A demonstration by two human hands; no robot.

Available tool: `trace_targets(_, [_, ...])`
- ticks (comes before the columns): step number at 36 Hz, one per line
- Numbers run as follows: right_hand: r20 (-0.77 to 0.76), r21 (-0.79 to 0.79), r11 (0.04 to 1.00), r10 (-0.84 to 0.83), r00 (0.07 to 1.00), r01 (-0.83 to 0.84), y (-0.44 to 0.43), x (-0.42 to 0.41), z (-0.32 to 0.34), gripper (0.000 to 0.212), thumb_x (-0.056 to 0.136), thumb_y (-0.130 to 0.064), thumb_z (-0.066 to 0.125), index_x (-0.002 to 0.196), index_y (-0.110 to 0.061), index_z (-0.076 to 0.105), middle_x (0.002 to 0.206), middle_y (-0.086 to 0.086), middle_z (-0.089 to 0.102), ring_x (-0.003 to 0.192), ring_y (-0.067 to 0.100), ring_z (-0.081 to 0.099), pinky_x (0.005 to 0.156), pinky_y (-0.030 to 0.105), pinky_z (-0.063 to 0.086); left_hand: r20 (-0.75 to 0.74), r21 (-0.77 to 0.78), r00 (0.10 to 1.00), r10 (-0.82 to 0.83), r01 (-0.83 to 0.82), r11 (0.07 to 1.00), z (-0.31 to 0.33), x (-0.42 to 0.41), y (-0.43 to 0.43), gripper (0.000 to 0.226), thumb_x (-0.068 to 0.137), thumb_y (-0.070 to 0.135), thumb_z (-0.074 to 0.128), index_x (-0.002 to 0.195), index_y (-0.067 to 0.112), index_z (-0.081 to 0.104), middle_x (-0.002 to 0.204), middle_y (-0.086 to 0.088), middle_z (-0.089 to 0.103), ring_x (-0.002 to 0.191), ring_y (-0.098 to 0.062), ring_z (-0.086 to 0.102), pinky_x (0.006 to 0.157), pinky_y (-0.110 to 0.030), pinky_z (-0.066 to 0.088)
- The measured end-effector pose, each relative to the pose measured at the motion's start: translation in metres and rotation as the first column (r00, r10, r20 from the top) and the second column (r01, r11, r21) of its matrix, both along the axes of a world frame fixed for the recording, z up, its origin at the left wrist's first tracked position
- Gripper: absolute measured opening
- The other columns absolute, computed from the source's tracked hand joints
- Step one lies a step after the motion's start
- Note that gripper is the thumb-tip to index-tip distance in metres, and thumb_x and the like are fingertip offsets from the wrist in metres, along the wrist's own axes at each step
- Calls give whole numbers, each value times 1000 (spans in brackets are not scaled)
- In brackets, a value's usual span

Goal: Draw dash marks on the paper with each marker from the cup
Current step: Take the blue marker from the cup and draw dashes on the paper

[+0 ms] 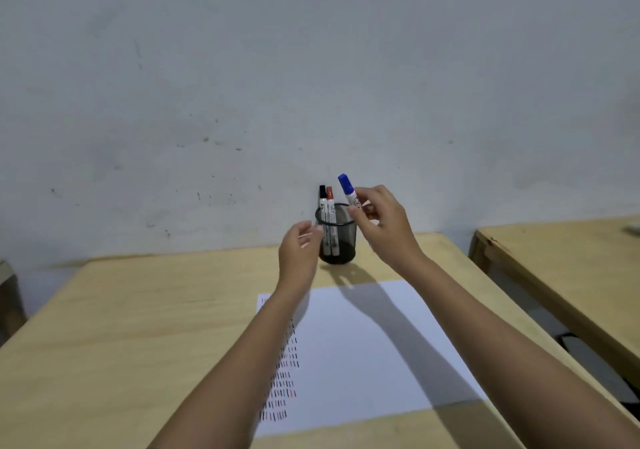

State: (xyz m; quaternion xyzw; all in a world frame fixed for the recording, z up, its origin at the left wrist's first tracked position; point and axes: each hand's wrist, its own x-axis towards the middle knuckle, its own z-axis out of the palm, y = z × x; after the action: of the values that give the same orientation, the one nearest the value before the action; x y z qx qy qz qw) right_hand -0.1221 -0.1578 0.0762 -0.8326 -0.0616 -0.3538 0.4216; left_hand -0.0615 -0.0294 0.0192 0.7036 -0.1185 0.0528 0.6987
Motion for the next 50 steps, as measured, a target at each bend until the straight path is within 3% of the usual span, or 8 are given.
trace_targets(4, [-132,-46,998,38,991,-45,10,-23,-24,21,87,-12,60,108,-15,65,93,4,52,75,7,53,72,11,41,21,-171,994,-107,109,979,13,-26,25,25,94,19,52,115,7,57,97,-8,64,89,-14,62,85,-23,52])
trace_targets(10, [-291,-184,976,61,955,-118,24,-43,-41,19,87,-14,61,105,-15,68,85,1,47,73,11,49,69,20,37,75,39,964,-253,251,967,4,-50,52,13,92,21,57,101,16,64,83,1,66,76,-11,62,83,-28,52])
trace_targets(19, [-336,-215,955,123,934,-203,38,-61,-45,19,85,-14,64,103,-15,68,88,-2,53,74,4,50,67,3,36,56,72,970,-237,233,970,0,-65,81,4,81,11,68,81,15,69,76,-8,67,70,-13,63,80,-29,53])
trace_targets(24, [-382,56,978,209,901,-203,30,-66,-47,14,78,-16,72,91,-17,72,86,1,70,67,12,58,64,22,45,-21,-84,980,-198,195,977,1,-66,96,5,84,7,64,82,8,68,70,-5,67,61,-3,64,69,-14,53])
trace_targets(27, [-324,309,935,277,905,-175,25,-68,-49,12,73,-9,75,83,-15,73,71,-2,70,62,9,62,58,19,48,-89,-172,977,-195,177,969,-3,-65,105,11,86,6,61,79,9,69,62,3,69,59,-3,64,65,-12,52])
trace_targets(32, [-126,824,549,422,898,-143,39,-68,-61,4,78,-9,70,80,-12,68,63,-5,63,58,2,59,57,9,49,-169,-265,944,-282,232,936,-14,-72,108,9,84,6,63,79,5,70,62,1,70,57,-7,62,63,-13,52])
trace_targets(35, [-43,934,333,459,887,-127,58,-64,-69,6,85,-10,63,80,-12,64,65,-5,64,57,2,62,55,9,50,-192,-212,925,-329,288,934,-16,-75,106,11,84,7,64,77,9,72,66,0,72,60,-7,64,66,-13,53])
trace_targets(50, [-55,818,501,558,828,-283,83,-46,-76,12,84,5,58,78,-3,65,66,0,71,63,12,68,65,14,54,-324,-219,896,-304,241,945,-19,-76,116,14,89,5,57,83,-2,69,60,0,69,54,-4,62,61,-12,52])
